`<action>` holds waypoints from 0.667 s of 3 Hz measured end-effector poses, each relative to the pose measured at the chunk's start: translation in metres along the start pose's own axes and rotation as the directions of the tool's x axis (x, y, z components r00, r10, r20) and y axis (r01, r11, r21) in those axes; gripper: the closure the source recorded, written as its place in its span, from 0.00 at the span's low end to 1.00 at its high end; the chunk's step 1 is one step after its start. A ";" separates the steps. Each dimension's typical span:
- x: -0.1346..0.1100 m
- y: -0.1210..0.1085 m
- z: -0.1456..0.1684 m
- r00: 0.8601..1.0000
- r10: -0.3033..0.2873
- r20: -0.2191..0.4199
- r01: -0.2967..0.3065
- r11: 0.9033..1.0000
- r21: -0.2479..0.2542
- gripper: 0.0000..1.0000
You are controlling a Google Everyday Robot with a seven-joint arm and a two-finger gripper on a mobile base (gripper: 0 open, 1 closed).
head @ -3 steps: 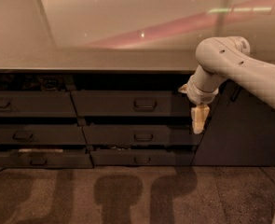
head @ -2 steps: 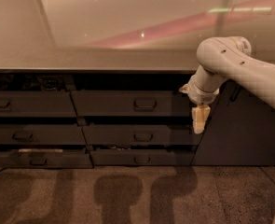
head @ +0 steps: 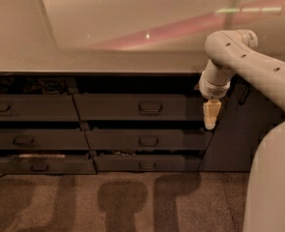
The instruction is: Open top drawer
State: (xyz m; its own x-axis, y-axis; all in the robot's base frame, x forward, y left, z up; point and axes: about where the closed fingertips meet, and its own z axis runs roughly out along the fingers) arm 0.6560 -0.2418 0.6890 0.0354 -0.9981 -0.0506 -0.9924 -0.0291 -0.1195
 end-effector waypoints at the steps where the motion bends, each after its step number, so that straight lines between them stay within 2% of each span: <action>1: 0.002 -0.003 -0.002 1.000 0.005 -0.001 -0.005 1.000 0.005 0.00; 2: 0.001 0.000 0.000 0.999 -0.021 -0.039 0.024 0.998 0.064 0.00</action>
Offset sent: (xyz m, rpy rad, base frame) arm -0.0147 0.0085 0.0094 -0.2339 -0.3986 0.1156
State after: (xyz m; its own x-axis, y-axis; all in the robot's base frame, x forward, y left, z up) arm 0.6557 -0.2430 0.6892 0.0521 -0.9986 -0.0095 -0.9816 -0.0495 -0.1843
